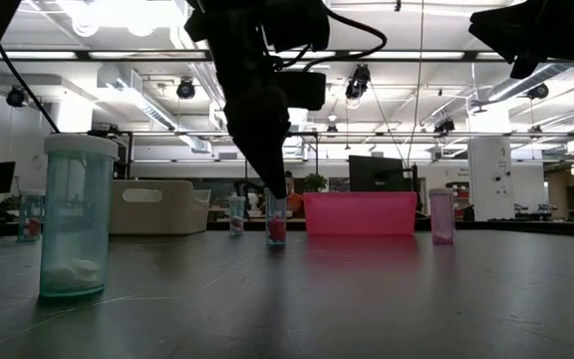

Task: Pick and place medicine bottles into bin by pill shape (circle, oval)
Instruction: Put the blue capsule bottle into the gray bin

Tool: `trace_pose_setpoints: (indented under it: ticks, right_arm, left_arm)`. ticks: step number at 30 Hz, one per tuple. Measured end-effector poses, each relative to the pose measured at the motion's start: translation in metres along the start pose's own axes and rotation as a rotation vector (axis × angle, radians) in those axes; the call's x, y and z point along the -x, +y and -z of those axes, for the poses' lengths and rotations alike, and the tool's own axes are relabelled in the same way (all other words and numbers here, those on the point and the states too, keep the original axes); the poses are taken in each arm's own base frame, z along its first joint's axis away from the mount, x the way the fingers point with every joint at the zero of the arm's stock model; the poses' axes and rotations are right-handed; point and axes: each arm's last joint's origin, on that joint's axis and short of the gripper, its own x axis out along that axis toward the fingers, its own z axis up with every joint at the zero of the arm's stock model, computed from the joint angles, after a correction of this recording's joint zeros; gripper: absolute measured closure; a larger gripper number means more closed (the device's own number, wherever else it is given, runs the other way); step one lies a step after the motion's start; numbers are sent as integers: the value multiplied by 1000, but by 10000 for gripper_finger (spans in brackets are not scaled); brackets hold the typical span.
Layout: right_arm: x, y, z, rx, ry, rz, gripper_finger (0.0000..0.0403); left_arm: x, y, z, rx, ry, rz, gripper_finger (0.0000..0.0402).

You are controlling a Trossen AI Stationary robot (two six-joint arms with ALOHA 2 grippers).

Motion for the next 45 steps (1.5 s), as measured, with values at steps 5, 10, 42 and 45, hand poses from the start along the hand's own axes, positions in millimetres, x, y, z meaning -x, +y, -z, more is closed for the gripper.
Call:
trace_pose_setpoints:
  ticks: [5,10,42,45]
  right_arm:
    - [0,0,0,1,0,0,280]
    - [0,0,0,0,0,0,280]
    - [0,0,0,1,4,-1,280]
    - [0,0,0,1,4,0,280]
  left_arm:
    - [0,0,0,1,-2,0,199]
    - [0,0,0,2,1,1,229]
    - [91,47,13,52,-62,-74,305]
    - [108,68,23,106,-70,-111,305]
